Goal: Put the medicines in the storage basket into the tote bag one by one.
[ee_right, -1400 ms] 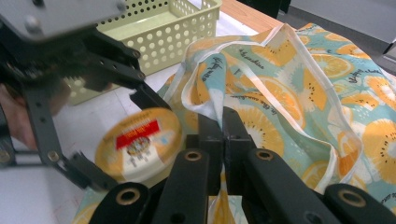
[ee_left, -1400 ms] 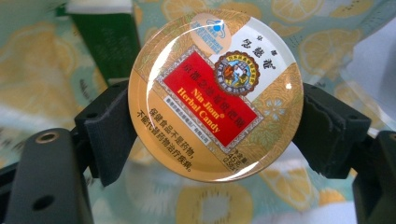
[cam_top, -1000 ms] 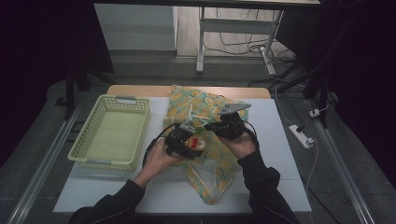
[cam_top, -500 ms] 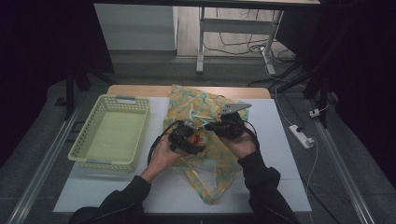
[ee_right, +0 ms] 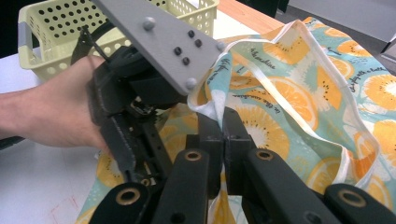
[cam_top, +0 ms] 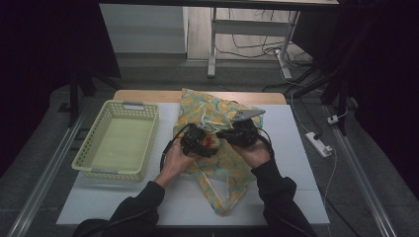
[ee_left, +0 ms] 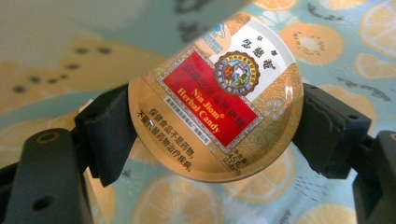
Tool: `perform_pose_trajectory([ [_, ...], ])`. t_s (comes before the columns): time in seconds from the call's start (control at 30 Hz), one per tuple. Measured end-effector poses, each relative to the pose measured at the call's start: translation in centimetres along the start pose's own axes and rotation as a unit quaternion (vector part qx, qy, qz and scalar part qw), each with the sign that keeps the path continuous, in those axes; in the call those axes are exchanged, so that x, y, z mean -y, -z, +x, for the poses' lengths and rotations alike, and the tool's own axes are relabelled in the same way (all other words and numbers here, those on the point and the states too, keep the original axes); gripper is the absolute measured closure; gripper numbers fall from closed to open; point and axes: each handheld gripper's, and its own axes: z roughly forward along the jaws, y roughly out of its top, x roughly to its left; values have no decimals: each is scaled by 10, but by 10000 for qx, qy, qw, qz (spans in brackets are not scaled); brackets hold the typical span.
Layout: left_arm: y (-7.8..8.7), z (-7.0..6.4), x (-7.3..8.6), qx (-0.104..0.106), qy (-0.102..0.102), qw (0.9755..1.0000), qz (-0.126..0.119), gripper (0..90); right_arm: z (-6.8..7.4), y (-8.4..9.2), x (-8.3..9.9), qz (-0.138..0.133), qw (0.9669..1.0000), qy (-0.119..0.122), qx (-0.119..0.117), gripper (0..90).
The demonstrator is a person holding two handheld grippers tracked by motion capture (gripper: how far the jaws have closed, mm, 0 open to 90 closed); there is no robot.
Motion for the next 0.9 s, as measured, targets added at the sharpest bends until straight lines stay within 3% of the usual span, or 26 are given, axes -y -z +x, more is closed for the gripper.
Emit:
perform_pose_trajectory([
  [0.33, -9, 7, 1, -196, 17, 9997, -123, 205, -3, -4, 3, 87, 10000, -39, 15, 894],
  [0.43, -11, 8, 1, -100, 1, 9998, -200, 200, -4, -5, 4, 100, 9999, -59, 22, 894],
  [0.53, -10, 10, 2, -4, 112, 9994, -336, 166, -5, -5, 5, 94, 9999, -84, 27, 894],
  [0.73, -5, 7, -1, 31, 61, 9995, -320, 124, -6, -4, 5, 101, 9999, -93, 27, 894],
  [0.9, 3, 2, 0, 180, -16, 9993, -315, 94, -6, -4, 5, 95, 9999, -98, 28, 894],
])
